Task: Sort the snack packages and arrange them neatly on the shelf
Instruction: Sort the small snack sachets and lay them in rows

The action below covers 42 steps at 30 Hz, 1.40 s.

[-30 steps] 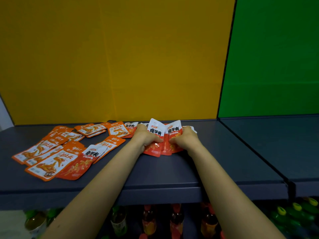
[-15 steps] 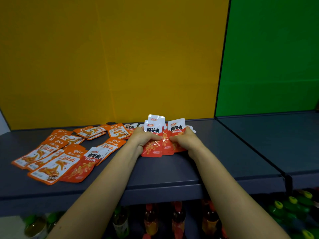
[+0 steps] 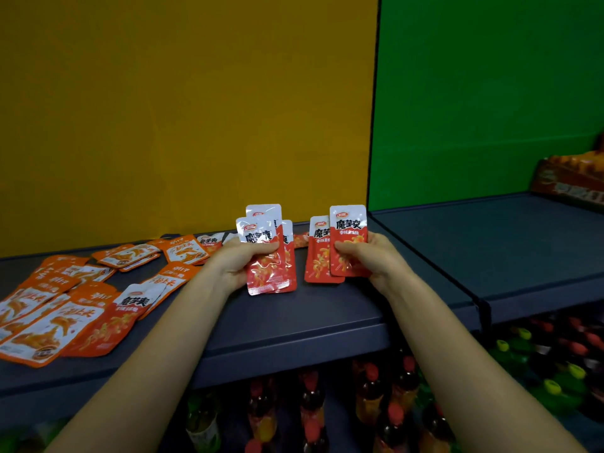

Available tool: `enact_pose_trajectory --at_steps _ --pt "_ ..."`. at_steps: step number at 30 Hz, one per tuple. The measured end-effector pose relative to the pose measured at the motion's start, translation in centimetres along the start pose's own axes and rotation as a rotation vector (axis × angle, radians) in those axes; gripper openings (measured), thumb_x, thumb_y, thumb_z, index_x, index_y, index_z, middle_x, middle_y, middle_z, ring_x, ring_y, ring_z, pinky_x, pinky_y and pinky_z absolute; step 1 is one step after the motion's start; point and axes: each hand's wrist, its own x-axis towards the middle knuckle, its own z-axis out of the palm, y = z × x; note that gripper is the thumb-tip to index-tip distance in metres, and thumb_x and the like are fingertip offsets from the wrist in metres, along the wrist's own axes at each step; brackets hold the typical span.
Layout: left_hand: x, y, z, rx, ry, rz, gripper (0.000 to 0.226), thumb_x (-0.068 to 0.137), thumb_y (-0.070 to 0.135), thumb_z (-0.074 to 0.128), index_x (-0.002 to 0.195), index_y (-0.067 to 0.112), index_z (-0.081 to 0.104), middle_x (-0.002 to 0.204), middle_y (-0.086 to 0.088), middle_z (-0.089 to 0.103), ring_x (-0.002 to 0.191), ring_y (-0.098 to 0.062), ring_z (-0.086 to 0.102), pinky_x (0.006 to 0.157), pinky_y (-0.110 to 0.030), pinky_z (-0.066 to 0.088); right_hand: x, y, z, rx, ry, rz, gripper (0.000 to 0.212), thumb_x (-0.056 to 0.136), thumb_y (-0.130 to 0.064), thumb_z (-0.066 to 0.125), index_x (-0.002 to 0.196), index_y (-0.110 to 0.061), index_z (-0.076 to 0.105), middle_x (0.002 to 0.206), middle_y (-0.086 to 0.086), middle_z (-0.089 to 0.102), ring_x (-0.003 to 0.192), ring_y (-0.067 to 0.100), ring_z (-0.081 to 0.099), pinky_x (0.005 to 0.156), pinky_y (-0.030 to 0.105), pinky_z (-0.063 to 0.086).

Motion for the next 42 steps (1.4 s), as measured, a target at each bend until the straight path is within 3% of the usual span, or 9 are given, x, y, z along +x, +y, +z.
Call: enact_pose_trajectory --at_steps 5,10,14,19,22,25,29,36,42 --pt "0.2 0.8 4.0 0.023 0.018 0.026 0.017 0.086 -0.001 0.059 0.095 0.013 0.060 0.076 -0.005 0.069 0.067 -0.016 0.065 0.056 -0.031 0.053 1.3 -1.8 -6.8 0.039 0.040 -0.016 0.014 0.086 0.000 0.061 0.082 -0.013 0.059 0.080 0.004 0.064 0.068 0.015 0.060 0.067 0.027 0.050" --pt "1.9 1.2 10.7 0.026 0.033 0.061 0.015 0.086 0.000 0.060 0.094 0.012 0.061 0.064 -0.001 0.071 0.059 -0.015 0.068 0.052 -0.029 0.055 4.3 -3.3 -14.1 -0.068 0.078 -0.043 0.018 0.085 0.000 0.062 0.078 -0.016 0.059 0.061 -0.004 0.069 0.047 0.005 0.064 0.047 0.017 0.053" --pt "3.3 0.8 16.7 0.006 0.071 0.042 0.015 0.086 0.001 0.060 0.097 0.011 0.058 0.069 -0.003 0.068 0.061 -0.015 0.064 0.053 -0.030 0.053 7.0 -4.4 -20.3 -0.168 0.065 -0.017 0.016 0.086 -0.002 0.062 0.079 -0.015 0.057 0.075 0.001 0.065 0.063 0.011 0.061 0.057 0.022 0.051" --pt "5.2 -0.5 22.5 0.050 0.098 0.038 0.019 0.087 0.003 0.060 0.104 0.012 0.056 0.079 -0.004 0.064 0.067 -0.015 0.061 0.054 -0.028 0.051 11.6 -3.7 -26.1 -0.249 -0.006 0.012 0.015 0.085 0.002 0.060 0.078 -0.012 0.060 0.053 -0.005 0.068 0.041 0.003 0.062 0.041 0.013 0.048" --pt "6.1 -1.2 24.7 0.062 0.129 0.019 0.015 0.087 0.002 0.060 0.098 0.012 0.057 0.079 -0.005 0.065 0.063 -0.015 0.064 0.046 -0.022 0.052 14.3 -2.8 -27.5 -0.306 -0.039 0.027 0.011 0.084 0.002 0.062 0.082 -0.010 0.062 0.061 -0.003 0.069 0.050 0.008 0.065 0.047 0.016 0.051" --pt "6.8 -1.3 26.0 0.060 0.170 -0.002 0.010 0.086 0.001 0.061 0.089 0.011 0.059 0.063 -0.002 0.070 0.045 -0.011 0.066 0.037 -0.018 0.050 16.4 -2.1 -27.5 -0.370 -0.055 0.022 0.016 0.082 -0.001 0.066 0.097 -0.007 0.065 0.084 0.007 0.070 0.067 0.015 0.064 0.060 0.021 0.055" --pt "8.3 -1.0 27.3 0.080 0.238 -0.011 0.023 0.087 0.002 0.060 0.110 0.008 0.056 0.083 -0.006 0.066 0.063 -0.015 0.062 0.050 -0.028 0.051 18.6 -1.4 -27.1 -0.508 -0.057 -0.010 0.015 0.074 -0.011 0.073 0.087 -0.015 0.068 0.103 0.012 0.072 0.092 0.027 0.068 0.090 0.041 0.054" --pt "12.2 -0.7 29.4 0.087 0.319 0.025 0.034 0.088 0.000 0.059 0.121 0.002 0.054 0.111 -0.017 0.066 0.060 -0.014 0.061 0.049 -0.025 0.051 20.8 -2.0 -25.8 -0.716 -0.045 -0.048 0.028 0.072 -0.024 0.075 0.098 -0.014 0.070 0.108 0.008 0.071 0.103 0.026 0.065 0.095 0.041 0.050" --pt "13.9 -1.9 28.5 0.154 0.309 -0.015 0.024 0.086 0.001 0.061 0.110 0.005 0.061 0.084 -0.009 0.068 0.045 -0.008 0.064 0.045 -0.020 0.052 22.6 -2.0 -24.8 -0.775 -0.082 -0.049 0.029 0.073 -0.023 0.074 0.098 -0.011 0.067 0.108 0.009 0.070 0.103 0.026 0.064 0.095 0.040 0.050"
